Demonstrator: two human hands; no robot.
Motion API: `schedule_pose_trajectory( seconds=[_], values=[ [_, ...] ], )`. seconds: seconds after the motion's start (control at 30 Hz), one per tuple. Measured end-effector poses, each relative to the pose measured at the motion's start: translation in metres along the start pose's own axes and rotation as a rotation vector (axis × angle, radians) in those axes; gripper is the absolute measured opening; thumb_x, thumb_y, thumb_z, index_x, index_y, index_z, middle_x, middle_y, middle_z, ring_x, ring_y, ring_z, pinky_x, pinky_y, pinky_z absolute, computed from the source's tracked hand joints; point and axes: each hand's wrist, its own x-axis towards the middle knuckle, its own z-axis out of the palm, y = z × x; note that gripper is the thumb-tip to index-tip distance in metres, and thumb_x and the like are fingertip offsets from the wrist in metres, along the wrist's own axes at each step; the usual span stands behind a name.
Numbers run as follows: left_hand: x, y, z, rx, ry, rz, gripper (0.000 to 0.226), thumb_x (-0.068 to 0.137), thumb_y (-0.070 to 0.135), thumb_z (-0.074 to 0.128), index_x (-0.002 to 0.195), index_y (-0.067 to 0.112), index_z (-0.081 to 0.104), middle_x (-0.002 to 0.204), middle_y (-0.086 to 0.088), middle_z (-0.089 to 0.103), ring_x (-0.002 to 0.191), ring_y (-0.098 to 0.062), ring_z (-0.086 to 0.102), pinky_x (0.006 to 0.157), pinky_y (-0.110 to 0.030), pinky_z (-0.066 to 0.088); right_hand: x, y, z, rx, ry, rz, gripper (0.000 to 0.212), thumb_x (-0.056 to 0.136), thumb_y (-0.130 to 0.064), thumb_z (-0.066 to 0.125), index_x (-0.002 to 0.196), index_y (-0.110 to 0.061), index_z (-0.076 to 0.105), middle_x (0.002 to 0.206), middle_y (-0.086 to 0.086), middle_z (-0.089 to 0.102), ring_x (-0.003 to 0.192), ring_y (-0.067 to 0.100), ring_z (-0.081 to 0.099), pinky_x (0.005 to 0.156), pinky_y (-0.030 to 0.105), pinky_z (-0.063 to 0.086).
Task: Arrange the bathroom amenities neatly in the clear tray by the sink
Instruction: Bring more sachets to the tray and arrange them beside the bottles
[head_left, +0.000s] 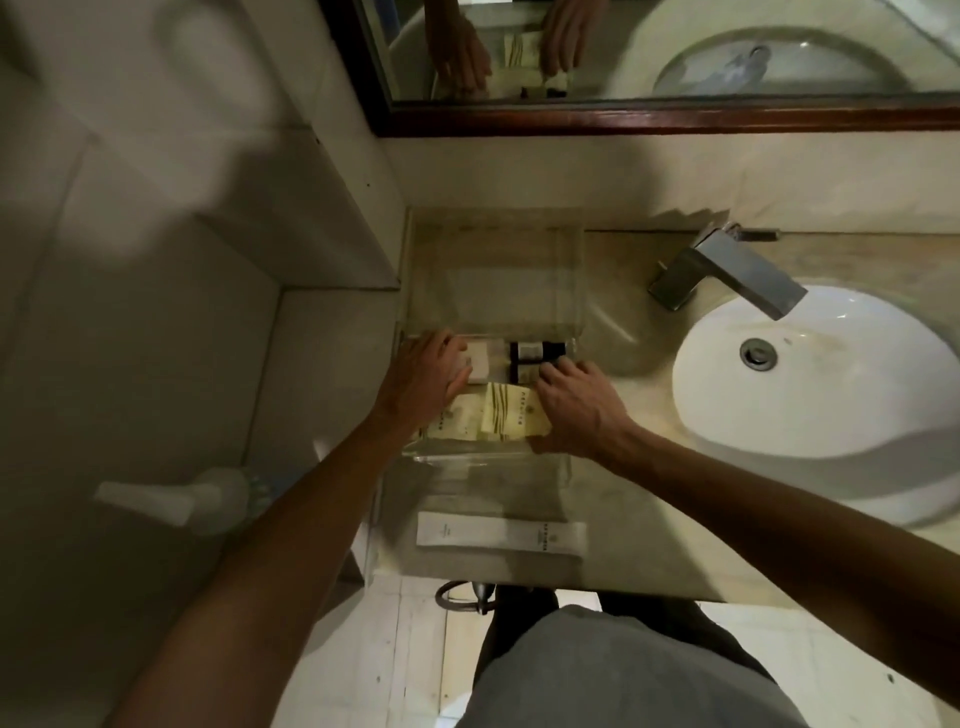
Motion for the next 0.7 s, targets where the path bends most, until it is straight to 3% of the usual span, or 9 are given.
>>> schedule_pose_trajectory(
  seconds=[0.17, 0.3, 0.4, 0.6, 0.7],
  values=[
    [-0.019, 0.011, 0.006, -0.109, 0.034, 0.033, 0.04, 0.088, 0.035, 0.06, 0.121, 0.013, 0.058, 0.119, -0.009, 0.058, 0.106, -0.026, 0.055, 0.09, -0.04, 0.047, 0.004, -0.006, 0.008, 0.031, 0.034, 0.043, 0.092, 0.069, -0.066, 0.071, 0.14, -0.016, 0.041, 0.135, 0.007, 0.047, 0.113, 0.022, 0.046, 0.096, 0.038, 0.042],
    [-0.026, 0.034, 0.017, -0.085, -0.094, 0.126, 0.056, 0.09, 0.048, 0.053, 0.135, 0.016, 0.048, 0.135, -0.008, 0.053, 0.122, -0.025, 0.05, 0.101, -0.042, 0.043, -0.008, -0.007, 0.024, 0.076, 0.043, 0.07, 0.072, 0.081, -0.055, 0.067, 0.138, -0.017, 0.045, 0.133, 0.007, 0.05, 0.114, 0.022, 0.047, 0.098, 0.039, 0.041],
    [-0.029, 0.049, 0.027, -0.028, -0.172, 0.181, 0.054, 0.093, 0.05, 0.047, 0.138, 0.021, 0.044, 0.142, -0.006, 0.047, 0.128, -0.022, 0.045, 0.108, -0.041, 0.036, -0.009, -0.01, 0.034, 0.111, 0.014, 0.074, 0.066, 0.085, -0.049, 0.066, 0.138, -0.017, 0.045, 0.136, 0.008, 0.048, 0.117, 0.023, 0.047, 0.101, 0.041, 0.039],
    [-0.03, 0.054, 0.027, 0.014, -0.138, 0.271, 0.043, 0.088, 0.046, 0.054, 0.122, 0.02, 0.053, 0.131, -0.007, 0.052, 0.118, -0.024, 0.049, 0.101, -0.04, 0.04, -0.005, -0.01, 0.038, 0.17, 0.028, 0.075, 0.054, 0.085, -0.049, 0.065, 0.129, -0.022, 0.05, 0.134, 0.007, 0.048, 0.116, 0.023, 0.046, 0.102, 0.045, 0.038],
    [-0.025, 0.049, 0.022, -0.025, -0.06, 0.123, 0.038, 0.087, 0.04, 0.054, 0.118, 0.018, 0.057, 0.126, -0.007, 0.054, 0.113, -0.024, 0.053, 0.095, -0.039, 0.043, 0.0, -0.006, 0.034, 0.19, 0.135, 0.085, 0.043, 0.087, -0.055, 0.059, 0.116, -0.024, 0.059, 0.125, 0.004, 0.053, 0.111, 0.021, 0.049, 0.097, 0.044, 0.042]
  ],
)
